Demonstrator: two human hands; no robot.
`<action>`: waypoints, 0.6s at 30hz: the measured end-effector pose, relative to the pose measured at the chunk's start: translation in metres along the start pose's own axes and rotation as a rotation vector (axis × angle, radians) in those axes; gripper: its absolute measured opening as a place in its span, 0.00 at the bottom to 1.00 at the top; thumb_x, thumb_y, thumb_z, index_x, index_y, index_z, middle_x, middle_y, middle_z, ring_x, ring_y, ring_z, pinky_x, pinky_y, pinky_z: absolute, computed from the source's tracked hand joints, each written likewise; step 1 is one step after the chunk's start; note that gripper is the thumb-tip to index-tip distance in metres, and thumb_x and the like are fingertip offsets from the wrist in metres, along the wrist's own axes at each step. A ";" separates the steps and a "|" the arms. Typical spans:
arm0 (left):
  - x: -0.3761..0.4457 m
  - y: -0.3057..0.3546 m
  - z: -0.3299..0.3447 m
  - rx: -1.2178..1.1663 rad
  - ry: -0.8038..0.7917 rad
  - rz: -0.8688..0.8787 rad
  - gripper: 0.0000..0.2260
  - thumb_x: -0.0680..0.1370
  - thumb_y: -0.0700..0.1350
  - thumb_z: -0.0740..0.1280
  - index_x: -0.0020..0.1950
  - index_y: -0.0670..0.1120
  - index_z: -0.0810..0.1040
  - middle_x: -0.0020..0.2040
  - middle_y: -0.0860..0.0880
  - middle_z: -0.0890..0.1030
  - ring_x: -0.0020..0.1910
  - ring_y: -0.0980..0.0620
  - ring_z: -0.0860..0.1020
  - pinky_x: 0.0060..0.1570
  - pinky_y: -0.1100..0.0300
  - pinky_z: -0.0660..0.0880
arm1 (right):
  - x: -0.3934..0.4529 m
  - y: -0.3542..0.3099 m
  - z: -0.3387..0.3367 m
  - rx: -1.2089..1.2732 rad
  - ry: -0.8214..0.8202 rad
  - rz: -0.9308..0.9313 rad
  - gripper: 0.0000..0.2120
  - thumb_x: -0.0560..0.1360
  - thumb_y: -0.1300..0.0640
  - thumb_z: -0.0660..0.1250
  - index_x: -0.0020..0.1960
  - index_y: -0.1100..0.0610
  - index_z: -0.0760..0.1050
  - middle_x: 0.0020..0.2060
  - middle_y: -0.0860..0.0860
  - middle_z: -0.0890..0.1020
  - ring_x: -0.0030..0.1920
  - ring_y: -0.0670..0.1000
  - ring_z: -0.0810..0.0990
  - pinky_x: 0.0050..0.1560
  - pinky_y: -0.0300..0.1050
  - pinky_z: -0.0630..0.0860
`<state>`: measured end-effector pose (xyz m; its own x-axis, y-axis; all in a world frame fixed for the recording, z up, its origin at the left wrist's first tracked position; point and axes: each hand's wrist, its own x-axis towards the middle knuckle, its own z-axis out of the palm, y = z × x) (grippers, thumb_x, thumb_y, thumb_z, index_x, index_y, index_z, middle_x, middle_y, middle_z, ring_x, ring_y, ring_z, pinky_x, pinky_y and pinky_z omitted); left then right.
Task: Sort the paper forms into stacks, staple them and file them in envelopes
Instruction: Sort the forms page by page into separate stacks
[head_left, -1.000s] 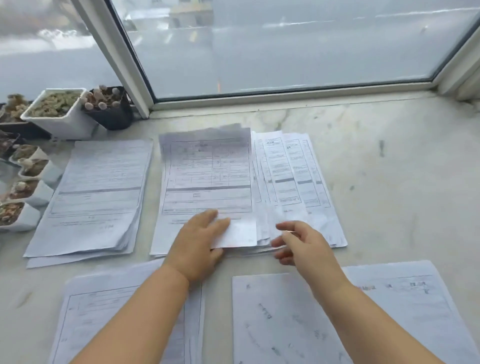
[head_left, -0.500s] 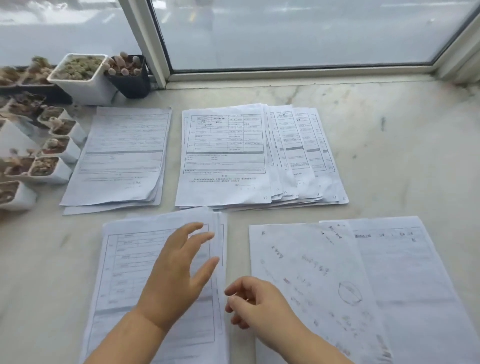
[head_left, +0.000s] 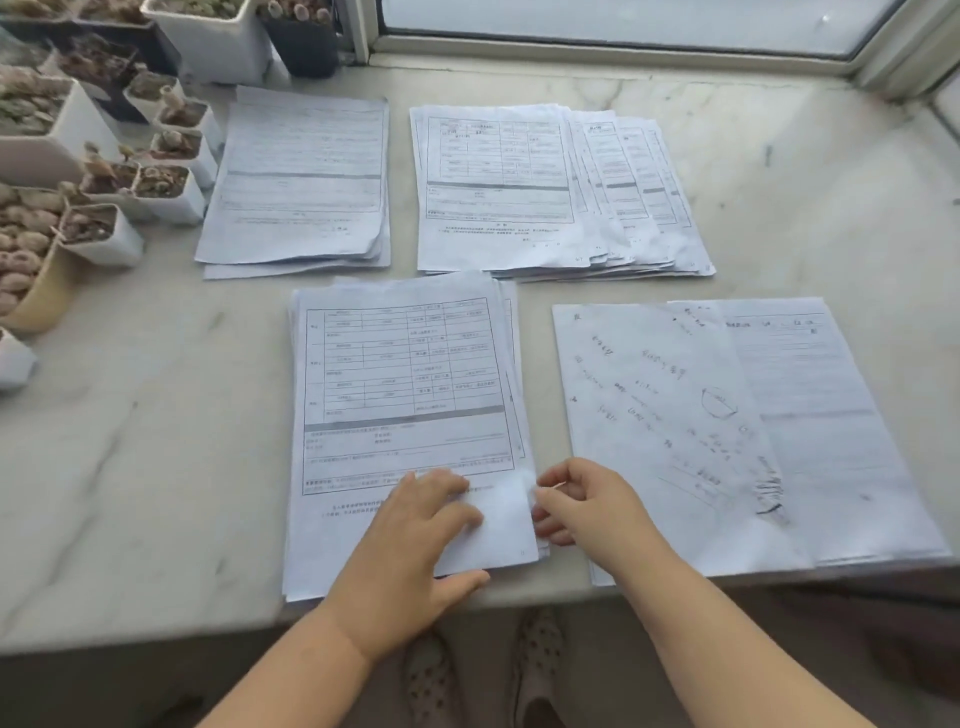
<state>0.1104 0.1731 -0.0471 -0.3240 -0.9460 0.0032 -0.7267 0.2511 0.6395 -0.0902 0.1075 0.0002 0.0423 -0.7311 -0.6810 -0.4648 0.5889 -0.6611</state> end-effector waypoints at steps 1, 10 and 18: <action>-0.002 -0.002 0.002 -0.032 0.012 -0.009 0.18 0.69 0.61 0.68 0.54 0.54 0.75 0.63 0.54 0.72 0.66 0.54 0.66 0.68 0.51 0.62 | -0.003 0.001 0.001 0.004 -0.005 0.008 0.02 0.77 0.63 0.65 0.49 0.59 0.76 0.38 0.57 0.84 0.33 0.50 0.82 0.34 0.39 0.78; -0.006 -0.004 0.004 -0.431 0.112 -0.177 0.12 0.73 0.58 0.64 0.50 0.54 0.81 0.61 0.65 0.76 0.69 0.65 0.67 0.74 0.54 0.58 | -0.013 0.008 0.003 0.205 -0.199 0.133 0.08 0.80 0.57 0.63 0.52 0.59 0.79 0.41 0.55 0.84 0.38 0.50 0.82 0.40 0.41 0.79; -0.004 0.013 -0.002 -0.430 0.309 -0.276 0.26 0.77 0.41 0.63 0.69 0.65 0.66 0.50 0.59 0.79 0.45 0.63 0.76 0.54 0.72 0.70 | -0.006 0.004 0.006 0.164 -0.271 0.122 0.01 0.76 0.62 0.70 0.47 0.60 0.79 0.34 0.49 0.79 0.31 0.44 0.77 0.40 0.40 0.79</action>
<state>0.1034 0.1796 -0.0377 0.0795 -0.9965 -0.0249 -0.4280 -0.0567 0.9020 -0.0868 0.1163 -0.0004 0.2385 -0.5468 -0.8026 -0.3337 0.7300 -0.5964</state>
